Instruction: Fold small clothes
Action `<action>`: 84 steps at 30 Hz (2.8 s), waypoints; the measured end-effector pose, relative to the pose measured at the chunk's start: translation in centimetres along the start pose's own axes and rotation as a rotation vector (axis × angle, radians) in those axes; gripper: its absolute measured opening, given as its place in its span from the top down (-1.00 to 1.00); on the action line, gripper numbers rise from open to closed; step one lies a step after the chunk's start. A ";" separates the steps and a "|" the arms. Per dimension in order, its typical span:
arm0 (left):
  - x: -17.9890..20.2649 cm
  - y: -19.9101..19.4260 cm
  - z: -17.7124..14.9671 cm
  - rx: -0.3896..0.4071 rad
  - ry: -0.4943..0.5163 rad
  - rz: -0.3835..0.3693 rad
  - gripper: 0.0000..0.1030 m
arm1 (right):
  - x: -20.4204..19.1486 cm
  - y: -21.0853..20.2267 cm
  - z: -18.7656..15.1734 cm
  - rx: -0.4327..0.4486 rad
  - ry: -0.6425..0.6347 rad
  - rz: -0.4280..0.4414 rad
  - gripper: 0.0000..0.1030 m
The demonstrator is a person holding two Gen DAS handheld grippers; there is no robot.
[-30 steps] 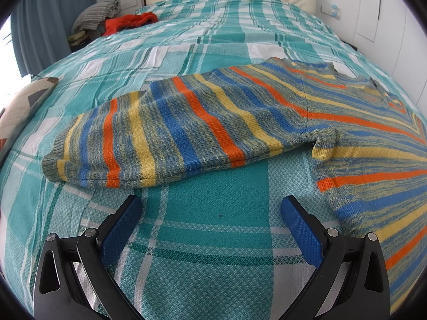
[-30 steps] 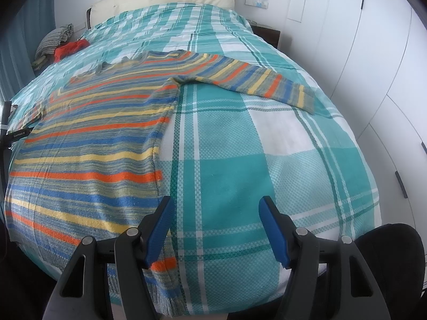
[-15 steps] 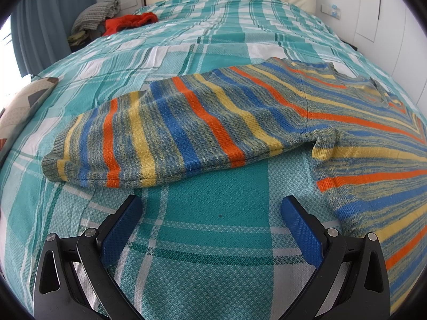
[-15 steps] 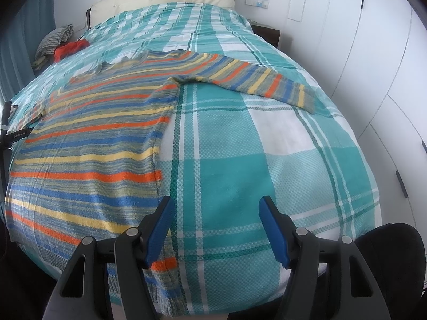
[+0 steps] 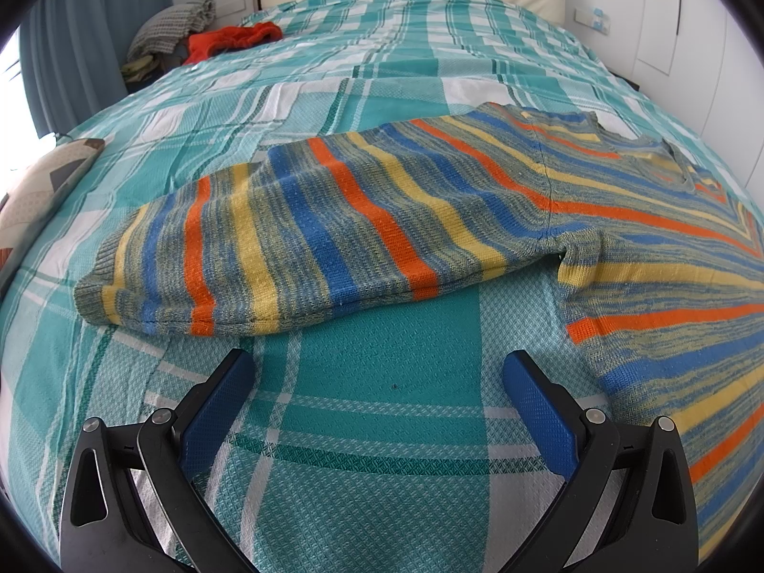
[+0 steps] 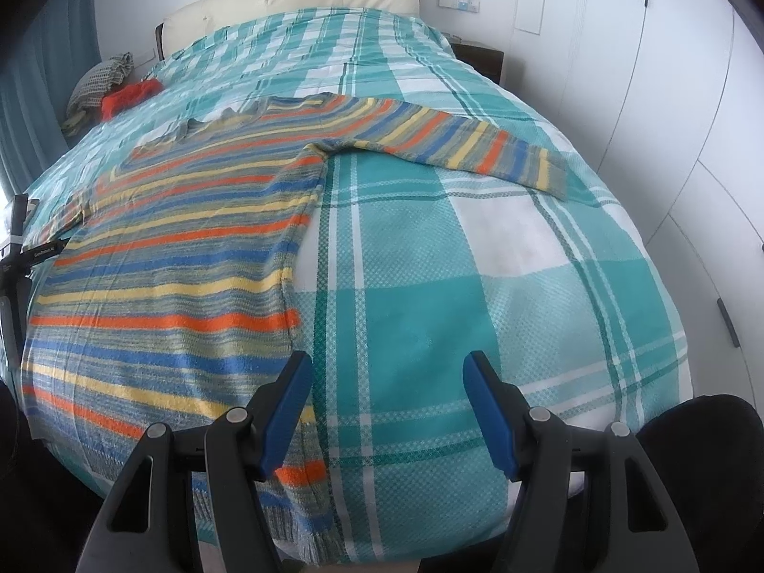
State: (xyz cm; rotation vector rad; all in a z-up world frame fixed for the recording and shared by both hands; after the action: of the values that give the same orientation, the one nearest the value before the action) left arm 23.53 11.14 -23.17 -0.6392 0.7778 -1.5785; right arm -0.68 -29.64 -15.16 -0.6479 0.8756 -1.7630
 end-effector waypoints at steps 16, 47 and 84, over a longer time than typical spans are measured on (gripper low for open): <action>0.0 0.0 0.0 0.000 0.000 0.001 -0.99 | -0.1 -0.1 0.0 0.003 -0.008 0.000 -0.27; 4.0 -7.3 8.6 -0.041 0.048 -0.351 -0.94 | 0.6 1.0 12.3 0.043 -0.101 0.186 -0.40; 12.5 12.0 18.2 -0.086 0.372 -0.129 0.88 | -11.0 28.9 33.6 -0.120 -0.559 0.082 0.91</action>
State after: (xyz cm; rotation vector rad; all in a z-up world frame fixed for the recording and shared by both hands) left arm 43.19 -4.39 -21.47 -0.4688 1.1027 -1.8173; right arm 44.64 -34.23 -18.87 -1.1005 0.6069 -1.3562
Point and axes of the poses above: each gripper's, at about its wrist camera, not at the fingertips, and y roughly the way its jaws point, x to its right, z to its top, the point moved 9 cm from there along y, roughly the way its jaws point, and after that the axes turned 1 degree about y, right-handed, at the moved point
